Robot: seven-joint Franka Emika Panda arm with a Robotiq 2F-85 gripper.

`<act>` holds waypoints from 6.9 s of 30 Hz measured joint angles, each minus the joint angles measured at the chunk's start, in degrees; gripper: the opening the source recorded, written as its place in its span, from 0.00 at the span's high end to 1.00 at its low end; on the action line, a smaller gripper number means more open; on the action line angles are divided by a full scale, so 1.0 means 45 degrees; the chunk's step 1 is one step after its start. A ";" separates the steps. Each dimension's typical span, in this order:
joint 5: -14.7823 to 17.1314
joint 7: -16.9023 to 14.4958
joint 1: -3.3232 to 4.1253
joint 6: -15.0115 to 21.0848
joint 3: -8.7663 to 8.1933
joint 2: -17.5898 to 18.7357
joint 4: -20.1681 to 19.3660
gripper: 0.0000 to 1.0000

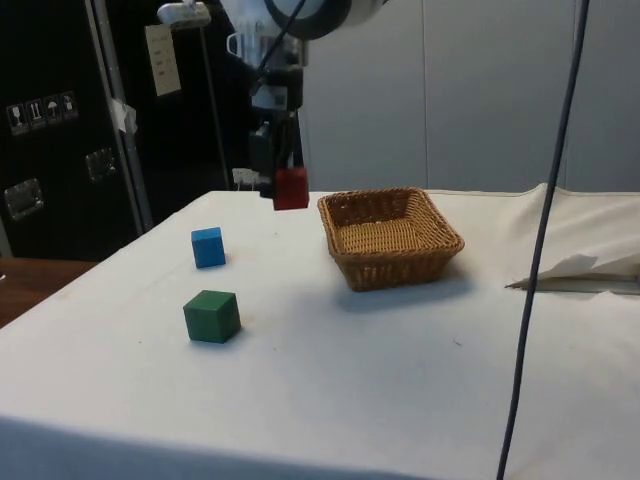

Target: Pick up exactly two blocks and place them into the basket.

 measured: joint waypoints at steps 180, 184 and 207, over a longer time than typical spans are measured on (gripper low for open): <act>-0.0980 0.4316 -0.0140 0.0102 0.3654 0.2457 0.1884 0.00; -0.0904 0.4036 -0.0229 0.0064 0.3450 0.2928 0.2203 0.00; -0.0255 0.3820 -0.0242 -0.0802 0.3438 0.5042 0.4635 0.00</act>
